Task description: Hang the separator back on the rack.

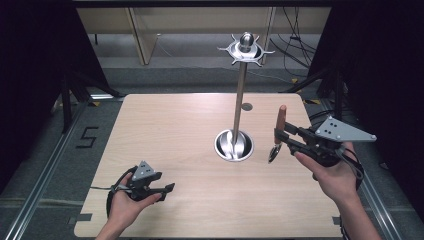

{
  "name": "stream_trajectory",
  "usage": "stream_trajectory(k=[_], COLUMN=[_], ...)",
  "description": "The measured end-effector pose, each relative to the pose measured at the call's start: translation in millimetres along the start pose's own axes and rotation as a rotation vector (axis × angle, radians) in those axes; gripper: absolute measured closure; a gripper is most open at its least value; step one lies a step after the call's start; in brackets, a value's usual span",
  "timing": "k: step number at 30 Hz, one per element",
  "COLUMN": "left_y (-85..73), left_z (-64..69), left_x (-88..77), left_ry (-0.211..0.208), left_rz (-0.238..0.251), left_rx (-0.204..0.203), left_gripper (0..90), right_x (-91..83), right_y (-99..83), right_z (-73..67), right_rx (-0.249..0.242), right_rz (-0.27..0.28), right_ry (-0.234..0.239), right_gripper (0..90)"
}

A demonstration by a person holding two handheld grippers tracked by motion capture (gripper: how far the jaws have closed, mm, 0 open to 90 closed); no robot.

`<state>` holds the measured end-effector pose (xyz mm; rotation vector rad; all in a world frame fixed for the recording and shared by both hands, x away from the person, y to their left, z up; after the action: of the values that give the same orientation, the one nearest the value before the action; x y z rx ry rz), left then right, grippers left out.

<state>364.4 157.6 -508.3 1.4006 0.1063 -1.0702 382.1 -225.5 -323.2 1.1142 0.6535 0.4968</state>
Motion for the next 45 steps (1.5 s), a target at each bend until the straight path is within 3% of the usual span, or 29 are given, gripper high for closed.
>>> stream_trajectory(k=[2,8,12,13,18,21,23,28,31,33,45], left_y=[-0.2,-0.2,0.0,-0.1,0.4,0.2,0.1,0.3,0.0,0.4,0.7], left_z=[0.0,0.0,0.0,-0.6,-0.2,-1.1,-1.1,-1.2,-0.5,-1.1,-0.2], left_x=[0.1,1.1,1.1,1.1,-0.1,-0.8,-0.7,-1.2,-0.7,-1.4,-1.4], left_ry=[0.001,-0.003,0.002,0.007,0.008,0.006,0.006,0.007,0.006,0.007,0.001], left_rz=[-0.001,0.004,0.006,0.004,0.007,0.001,0.001,0.002,0.007,0.005,0.010], left_rx=[-0.002,-0.007,-0.017,-0.015,-0.013,-0.009,-0.011,-0.011,-0.030,-0.012,-0.022], left_gripper=[36.1,36.0,36.0,36.0,36.0,36.0,36.0,36.0,36.0,36.0,35.9], right_x=[-0.3,0.6,1.4,1.4,3.0,3.4,4.3,6.1,6.5,7.2,10.7], right_y=[1.1,5.9,7.0,7.2,8.5,10.3,11.9,13.7,14.2,15.2,21.7], right_z=[-1.0,1.4,3.4,1.5,1.7,6.2,5.0,8.9,7.4,9.5,15.5], right_rx=[0.021,0.020,-0.002,0.022,0.034,0.003,0.032,0.005,0.030,0.019,0.034], right_rz=[-0.002,0.010,0.007,0.003,0.000,0.007,0.004,0.007,0.003,0.008,0.002], right_ry=[0.003,0.005,-0.005,0.001,0.006,-0.015,-0.014,-0.035,-0.022,-0.029,-0.038], right_gripper=[68.5,68.5,68.5,68.6,68.5,68.5,68.5,68.5,68.5,68.5,68.5])
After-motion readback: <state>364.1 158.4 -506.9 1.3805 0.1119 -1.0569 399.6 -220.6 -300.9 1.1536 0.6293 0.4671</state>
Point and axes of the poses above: each handheld gripper's, and its own axes: x roughly forward along the jaws, y roughly out of its top, z roughly to its right, the point moved 6 cm from there along x, roughly forward along the jaws, and after that the axes turned 13 degrees about -x, right-handed, at the moved point
